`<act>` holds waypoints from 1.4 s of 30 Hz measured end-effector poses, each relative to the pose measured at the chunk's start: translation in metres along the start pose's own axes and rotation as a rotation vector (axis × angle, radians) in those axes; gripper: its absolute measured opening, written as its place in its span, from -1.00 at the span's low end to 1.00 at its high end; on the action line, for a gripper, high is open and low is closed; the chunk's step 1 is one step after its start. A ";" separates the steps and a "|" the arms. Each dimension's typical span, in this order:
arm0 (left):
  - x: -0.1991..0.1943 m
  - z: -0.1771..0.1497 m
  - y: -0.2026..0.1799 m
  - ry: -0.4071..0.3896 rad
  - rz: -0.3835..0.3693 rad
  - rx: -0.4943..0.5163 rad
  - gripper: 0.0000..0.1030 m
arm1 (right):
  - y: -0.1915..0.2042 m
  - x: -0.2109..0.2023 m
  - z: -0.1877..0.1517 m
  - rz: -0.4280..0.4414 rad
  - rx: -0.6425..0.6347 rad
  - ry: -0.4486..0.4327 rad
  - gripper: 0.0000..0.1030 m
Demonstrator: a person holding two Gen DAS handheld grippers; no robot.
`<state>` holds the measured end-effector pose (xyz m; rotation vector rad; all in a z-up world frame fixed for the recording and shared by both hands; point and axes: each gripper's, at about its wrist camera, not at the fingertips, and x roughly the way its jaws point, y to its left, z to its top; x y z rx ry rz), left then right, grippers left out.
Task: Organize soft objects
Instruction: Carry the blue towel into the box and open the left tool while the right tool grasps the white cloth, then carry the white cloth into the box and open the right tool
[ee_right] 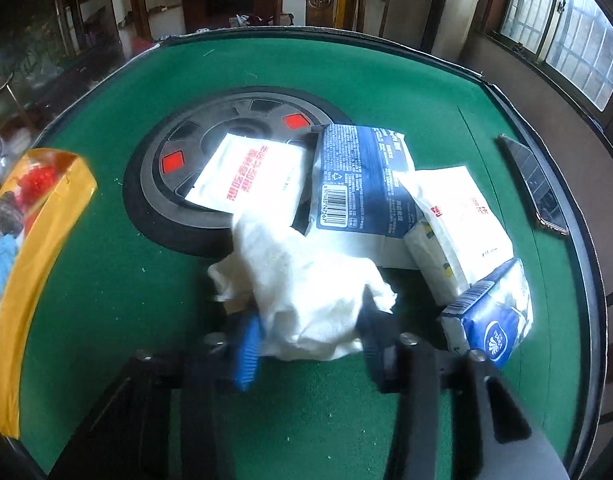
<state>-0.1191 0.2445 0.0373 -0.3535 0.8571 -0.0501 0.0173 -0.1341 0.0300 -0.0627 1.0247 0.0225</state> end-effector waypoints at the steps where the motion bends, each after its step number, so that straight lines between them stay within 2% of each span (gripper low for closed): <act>1: 0.002 0.000 0.001 0.007 0.010 -0.004 -0.10 | -0.003 -0.005 -0.001 0.005 0.010 -0.010 -0.54; 2: 0.003 -0.001 0.003 0.011 0.009 -0.008 0.00 | -0.005 -0.013 -0.002 0.007 0.016 -0.027 -0.62; 5: 0.001 0.001 0.007 0.007 -0.004 -0.034 0.17 | -0.004 -0.036 0.000 0.031 0.017 -0.072 -0.64; 9: -0.008 0.004 0.010 -0.026 -0.023 -0.058 0.18 | 0.018 -0.068 0.004 0.082 -0.020 -0.133 -0.65; 13: -0.028 0.008 0.014 -0.095 -0.053 -0.083 0.18 | 0.071 -0.098 0.003 0.188 -0.128 -0.173 -0.65; 17: -0.051 0.011 0.028 -0.175 -0.075 -0.142 0.29 | 0.140 -0.117 -0.008 0.309 -0.274 -0.178 -0.65; 21: -0.071 0.013 0.042 -0.246 -0.074 -0.180 0.30 | 0.210 -0.121 -0.019 0.453 -0.377 -0.123 -0.65; 24: -0.080 0.011 0.054 -0.278 -0.058 -0.197 0.35 | 0.255 -0.115 -0.016 0.501 -0.404 -0.101 -0.64; 28: -0.082 0.007 0.072 -0.278 -0.053 -0.225 0.35 | 0.299 -0.081 -0.003 0.621 -0.360 0.024 -0.64; 32: -0.083 0.002 0.093 -0.273 -0.030 -0.252 0.35 | 0.338 -0.055 -0.015 0.741 -0.368 0.155 -0.64; 34: -0.085 0.000 0.103 -0.281 -0.017 -0.260 0.35 | 0.354 -0.047 -0.024 0.750 -0.395 0.192 -0.64; 37: -0.089 -0.002 0.112 -0.299 0.010 -0.271 0.35 | 0.374 -0.037 -0.036 0.710 -0.439 0.210 -0.64; 40: -0.089 -0.004 0.116 -0.308 0.034 -0.275 0.35 | 0.389 -0.035 -0.044 0.606 -0.509 0.160 -0.63; 42: -0.087 -0.005 0.116 -0.308 0.060 -0.269 0.35 | 0.394 -0.038 -0.048 0.567 -0.551 0.129 -0.62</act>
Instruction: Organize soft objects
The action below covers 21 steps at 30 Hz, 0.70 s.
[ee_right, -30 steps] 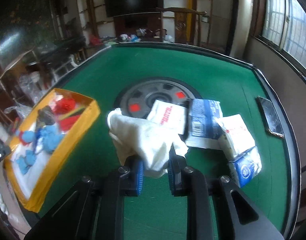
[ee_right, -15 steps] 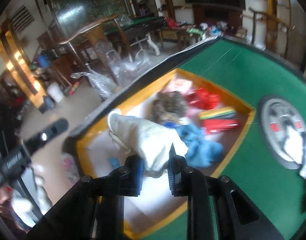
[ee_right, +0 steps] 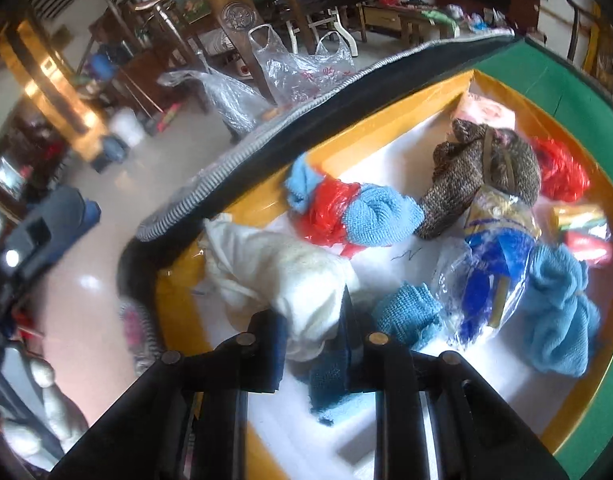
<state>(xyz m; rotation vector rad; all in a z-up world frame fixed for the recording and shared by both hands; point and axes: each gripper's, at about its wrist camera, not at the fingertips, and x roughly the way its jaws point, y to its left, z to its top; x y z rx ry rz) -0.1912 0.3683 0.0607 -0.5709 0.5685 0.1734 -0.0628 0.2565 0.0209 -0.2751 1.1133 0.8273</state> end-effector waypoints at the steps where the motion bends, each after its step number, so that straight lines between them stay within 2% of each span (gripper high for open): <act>1: 0.001 -0.001 -0.002 -0.004 0.022 0.012 0.35 | 0.005 0.000 -0.001 -0.026 -0.022 0.000 -0.62; 4: 0.002 -0.002 -0.007 -0.012 0.076 0.040 0.35 | 0.009 -0.007 0.000 -0.058 -0.053 -0.003 -0.46; 6: 0.000 -0.003 -0.012 -0.021 0.117 0.064 0.37 | 0.005 -0.018 -0.002 -0.057 -0.056 -0.017 -0.27; 8: -0.002 -0.005 -0.017 -0.024 0.150 0.093 0.47 | 0.002 -0.036 -0.009 -0.039 -0.052 -0.062 -0.19; 11: -0.003 -0.008 -0.025 -0.030 0.196 0.130 0.47 | -0.003 -0.059 -0.015 -0.029 -0.041 -0.136 0.05; 15: -0.003 -0.013 -0.040 -0.023 0.227 0.177 0.47 | -0.013 -0.082 -0.029 -0.057 -0.024 -0.206 0.08; 21: -0.007 -0.023 -0.078 -0.017 0.223 0.260 0.47 | -0.048 -0.108 -0.056 -0.096 0.042 -0.255 0.08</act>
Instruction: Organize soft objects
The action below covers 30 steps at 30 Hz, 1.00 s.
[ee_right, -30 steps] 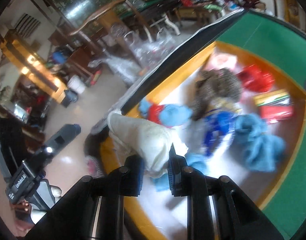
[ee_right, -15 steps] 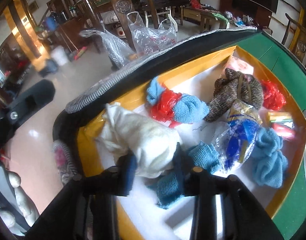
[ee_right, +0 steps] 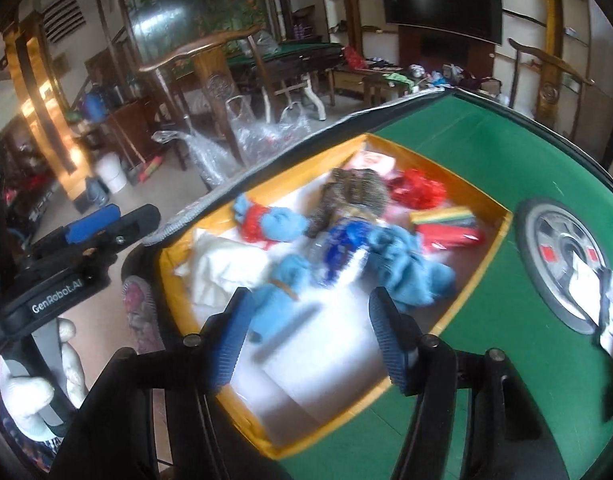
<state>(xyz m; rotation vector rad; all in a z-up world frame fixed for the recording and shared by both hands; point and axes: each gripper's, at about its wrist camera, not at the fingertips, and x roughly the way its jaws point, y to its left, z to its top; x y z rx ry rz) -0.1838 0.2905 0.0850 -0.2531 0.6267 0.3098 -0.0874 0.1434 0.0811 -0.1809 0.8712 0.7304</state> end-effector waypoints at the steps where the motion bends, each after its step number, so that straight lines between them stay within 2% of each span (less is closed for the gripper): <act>1: -0.002 0.000 -0.007 -0.003 -0.004 0.014 0.47 | -0.009 -0.004 -0.004 -0.009 0.017 -0.006 0.08; 8: -0.011 -0.002 -0.056 -0.002 -0.029 0.114 0.47 | -0.094 -0.045 -0.044 -0.091 0.169 -0.044 0.08; 12: -0.016 -0.004 -0.085 0.008 -0.084 0.160 0.61 | -0.163 -0.074 -0.071 -0.183 0.313 -0.066 0.08; 16: -0.015 -0.010 -0.115 0.032 -0.187 0.215 0.61 | -0.242 -0.120 -0.104 -0.321 0.488 -0.130 0.08; 19: -0.011 -0.017 -0.139 0.089 -0.288 0.248 0.61 | -0.306 -0.149 -0.127 -0.424 0.652 -0.156 0.20; 21: -0.008 -0.021 -0.152 0.128 -0.351 0.253 0.61 | -0.338 -0.160 -0.138 -0.479 0.733 -0.166 0.20; 23: -0.006 -0.024 -0.164 0.158 -0.389 0.254 0.61 | -0.365 -0.162 -0.144 -0.481 0.796 -0.171 0.21; 26: -0.007 -0.027 -0.177 0.168 -0.392 0.271 0.61 | -0.397 -0.151 -0.143 -0.382 0.865 -0.184 0.20; 30: -0.014 -0.026 -0.181 0.159 -0.391 0.286 0.61 | -0.419 -0.123 -0.134 -0.423 0.881 -0.107 0.21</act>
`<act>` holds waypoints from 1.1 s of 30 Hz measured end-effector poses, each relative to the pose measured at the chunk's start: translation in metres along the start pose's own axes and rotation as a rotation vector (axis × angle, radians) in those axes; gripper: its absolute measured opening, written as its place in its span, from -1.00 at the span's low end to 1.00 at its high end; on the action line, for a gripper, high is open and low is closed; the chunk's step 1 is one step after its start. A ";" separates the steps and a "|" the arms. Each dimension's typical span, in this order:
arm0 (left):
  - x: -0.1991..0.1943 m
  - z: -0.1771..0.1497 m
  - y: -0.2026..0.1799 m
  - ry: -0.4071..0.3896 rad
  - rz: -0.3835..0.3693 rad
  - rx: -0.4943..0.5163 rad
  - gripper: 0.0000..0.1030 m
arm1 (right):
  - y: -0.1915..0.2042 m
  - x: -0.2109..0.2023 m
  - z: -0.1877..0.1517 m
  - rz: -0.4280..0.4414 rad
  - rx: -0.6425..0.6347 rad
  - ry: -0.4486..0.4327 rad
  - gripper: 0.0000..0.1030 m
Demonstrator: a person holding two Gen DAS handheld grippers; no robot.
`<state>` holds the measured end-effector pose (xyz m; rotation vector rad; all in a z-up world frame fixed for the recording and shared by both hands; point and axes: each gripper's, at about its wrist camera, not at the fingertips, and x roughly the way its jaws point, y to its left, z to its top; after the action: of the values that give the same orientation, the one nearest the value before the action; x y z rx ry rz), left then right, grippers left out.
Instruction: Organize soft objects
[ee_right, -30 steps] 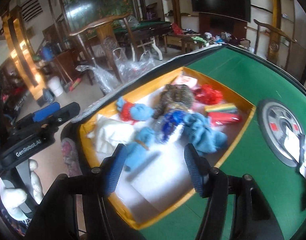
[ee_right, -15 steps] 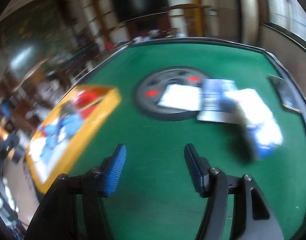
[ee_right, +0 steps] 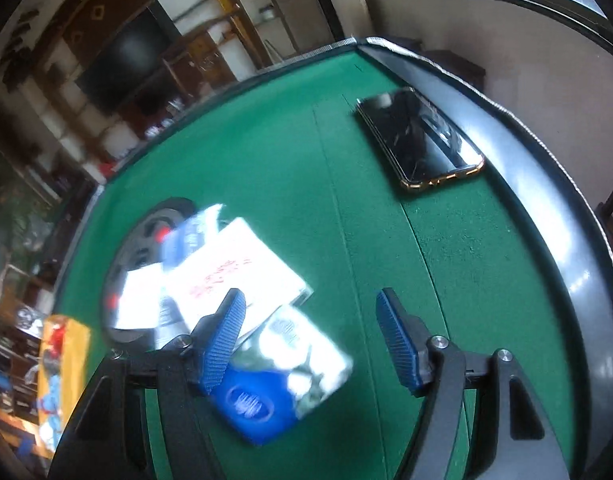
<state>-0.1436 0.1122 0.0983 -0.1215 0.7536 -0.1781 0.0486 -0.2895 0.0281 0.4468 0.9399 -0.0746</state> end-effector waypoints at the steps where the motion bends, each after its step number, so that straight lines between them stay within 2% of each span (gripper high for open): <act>1: -0.001 0.000 -0.001 -0.003 0.005 0.002 0.61 | 0.000 0.007 0.000 0.015 0.011 0.027 0.21; 4: -0.007 0.002 -0.001 -0.020 0.013 0.009 0.61 | 0.009 0.006 -0.018 0.122 -0.011 0.062 0.21; 7: -0.005 0.005 0.002 -0.033 0.013 0.020 0.61 | 0.033 -0.008 -0.043 0.239 -0.128 0.108 0.21; 10: 0.003 0.008 -0.003 -0.023 -0.017 0.020 0.61 | 0.056 -0.027 -0.062 0.463 -0.257 0.161 0.21; 11: 0.005 0.008 -0.006 -0.017 -0.025 0.023 0.61 | 0.056 -0.038 -0.063 0.504 -0.278 0.144 0.21; 12: 0.007 0.008 -0.010 -0.011 -0.033 0.029 0.61 | 0.053 -0.048 -0.059 0.496 -0.272 0.100 0.21; 13: 0.010 0.007 -0.014 -0.003 -0.042 0.036 0.61 | 0.047 -0.055 -0.052 0.435 -0.244 0.041 0.22; 15: 0.014 0.005 -0.021 0.017 -0.072 0.043 0.61 | 0.035 -0.058 -0.035 0.247 -0.174 -0.044 0.27; 16: 0.015 0.004 -0.023 0.024 -0.088 0.045 0.61 | 0.032 -0.054 -0.027 0.178 -0.161 -0.055 0.27; 19: 0.016 0.003 -0.027 0.037 -0.112 0.038 0.61 | 0.033 -0.034 -0.007 0.049 -0.153 -0.056 0.27; 25: 0.013 0.001 -0.025 0.048 -0.127 0.018 0.61 | 0.027 0.016 0.017 0.037 -0.094 0.070 0.28; 26: 0.013 0.001 -0.025 0.048 -0.125 0.019 0.61 | 0.031 0.024 0.015 0.060 -0.093 0.083 0.28; 28: 0.012 0.001 -0.025 0.048 -0.123 0.022 0.61 | 0.041 0.019 0.007 0.170 -0.103 0.099 0.24; 32: 0.012 0.001 -0.023 0.035 -0.133 0.030 0.61 | 0.058 -0.012 -0.023 0.528 -0.226 0.180 0.24; 33: 0.014 0.001 -0.024 0.036 -0.139 0.030 0.61 | 0.057 -0.025 -0.028 0.567 -0.237 0.155 0.25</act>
<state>-0.1353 0.0860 0.0936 -0.1426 0.7789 -0.3244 0.0269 -0.2303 0.0531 0.4882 0.9297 0.5880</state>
